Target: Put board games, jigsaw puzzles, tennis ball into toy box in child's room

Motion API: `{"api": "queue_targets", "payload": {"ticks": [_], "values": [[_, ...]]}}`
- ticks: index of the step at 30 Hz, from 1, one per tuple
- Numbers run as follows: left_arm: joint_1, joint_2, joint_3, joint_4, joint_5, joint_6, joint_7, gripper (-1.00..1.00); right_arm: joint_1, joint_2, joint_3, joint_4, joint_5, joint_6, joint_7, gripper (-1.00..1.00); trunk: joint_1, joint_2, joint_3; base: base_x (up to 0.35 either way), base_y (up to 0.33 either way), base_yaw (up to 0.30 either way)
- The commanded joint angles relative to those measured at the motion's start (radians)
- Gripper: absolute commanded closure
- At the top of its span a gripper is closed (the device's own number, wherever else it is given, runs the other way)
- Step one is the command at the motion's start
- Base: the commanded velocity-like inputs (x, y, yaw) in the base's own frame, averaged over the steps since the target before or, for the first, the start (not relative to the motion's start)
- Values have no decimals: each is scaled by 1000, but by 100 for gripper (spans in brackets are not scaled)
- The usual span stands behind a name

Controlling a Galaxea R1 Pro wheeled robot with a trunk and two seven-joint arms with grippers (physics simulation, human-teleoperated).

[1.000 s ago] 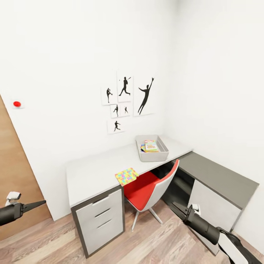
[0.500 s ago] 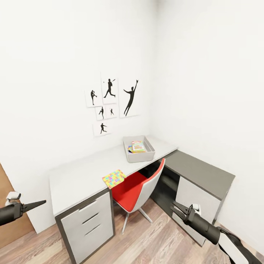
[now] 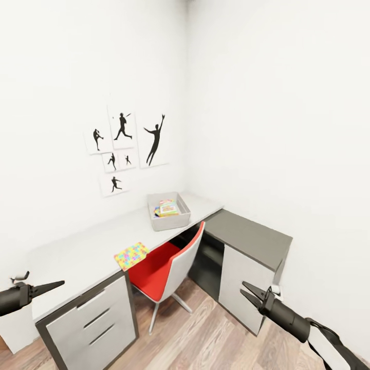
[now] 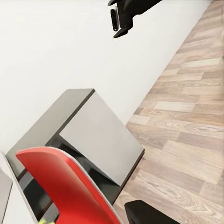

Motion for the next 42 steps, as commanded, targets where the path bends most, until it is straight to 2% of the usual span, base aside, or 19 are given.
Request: {"api": "queue_targets", "payload": {"ticks": [1, 7, 18, 35, 40, 42], "values": [[0, 0, 1, 0, -1, 11, -4, -100, -1, -3, 4, 1, -10, 8, 0, -100, 0, 0, 1, 19, -66, -246], [0, 0, 1, 0, -1, 11, -4, -100, -1, -13, 4, 1, -11, 8, 0, -100, 0, 0, 4, 113, -33, -167], [0, -1, 1, 0, -1, 11, -4, -100, -1, -17, 3, 1, -11, 7, -3, -100, 0, 0, 5, 230, -5, -27], [0, 0, 2, 0, -1, 11, -4, -100, -1, -17, 3, 6, -11, 5, -12, -100, 0, 0, 5, 23, 0, -1], [2, -29, -26, 28, 21, 39, -4, -100, -2, -10, -26, 34, -11, 7, -7, -100, 0, 0, 5, 0, 0, 0], [2, -40, -20, 30, 20, 41, -4, -100, -2, -9, -37, 46, -11, 6, -8, -100, 0, 0, 5, 0, 0, 0]]}}
